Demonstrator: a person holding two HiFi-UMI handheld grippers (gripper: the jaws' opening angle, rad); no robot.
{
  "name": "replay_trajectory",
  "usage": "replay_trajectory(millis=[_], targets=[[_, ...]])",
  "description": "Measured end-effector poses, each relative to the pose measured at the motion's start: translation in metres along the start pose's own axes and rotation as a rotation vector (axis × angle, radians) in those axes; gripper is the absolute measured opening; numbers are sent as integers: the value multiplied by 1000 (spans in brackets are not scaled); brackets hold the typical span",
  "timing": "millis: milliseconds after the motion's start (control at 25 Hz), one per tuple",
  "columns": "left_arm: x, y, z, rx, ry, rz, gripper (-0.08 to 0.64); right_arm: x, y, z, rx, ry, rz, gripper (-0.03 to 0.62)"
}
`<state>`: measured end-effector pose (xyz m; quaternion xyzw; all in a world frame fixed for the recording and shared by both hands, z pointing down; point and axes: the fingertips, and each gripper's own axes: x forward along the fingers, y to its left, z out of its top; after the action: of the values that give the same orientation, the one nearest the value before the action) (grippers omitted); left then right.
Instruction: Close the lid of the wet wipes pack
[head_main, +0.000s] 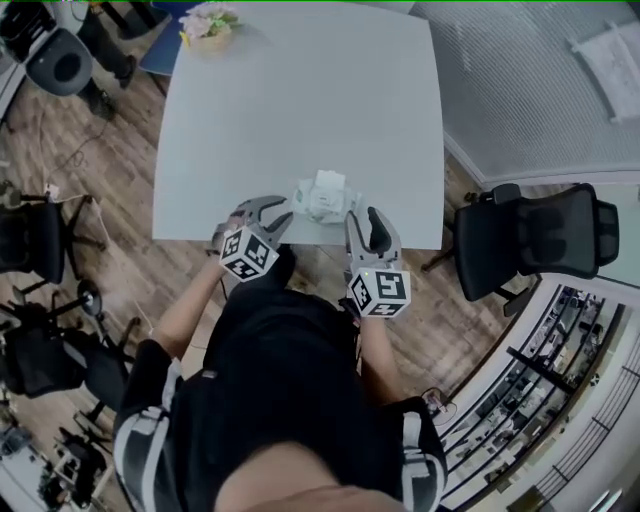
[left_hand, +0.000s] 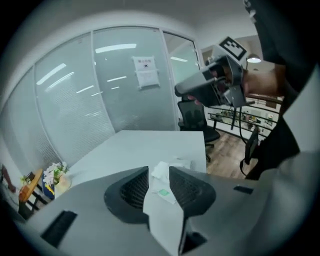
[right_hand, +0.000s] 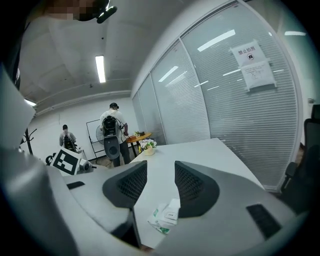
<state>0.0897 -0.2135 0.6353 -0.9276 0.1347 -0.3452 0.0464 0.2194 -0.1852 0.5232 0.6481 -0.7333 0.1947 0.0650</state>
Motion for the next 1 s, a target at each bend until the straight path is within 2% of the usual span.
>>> replay_trajectory(millis=[200,360,680,840,1000], targets=[[63,9,-37,170,124,-177,126,45,-16,-14,-8,76,1,190],[106,3,-63,232,199,-317,126,75,-27,-34,-23,160,24,192],[159,-10,-102,245,314,-467,126,121,-40,-73,-81,345,127,192],[173,-15,-114,248,361,-498,129,140,-46,-91,-151,443,187,190],[177,-15,-120,206,385,-528,130,160,-49,-119,-236,582,283,190]])
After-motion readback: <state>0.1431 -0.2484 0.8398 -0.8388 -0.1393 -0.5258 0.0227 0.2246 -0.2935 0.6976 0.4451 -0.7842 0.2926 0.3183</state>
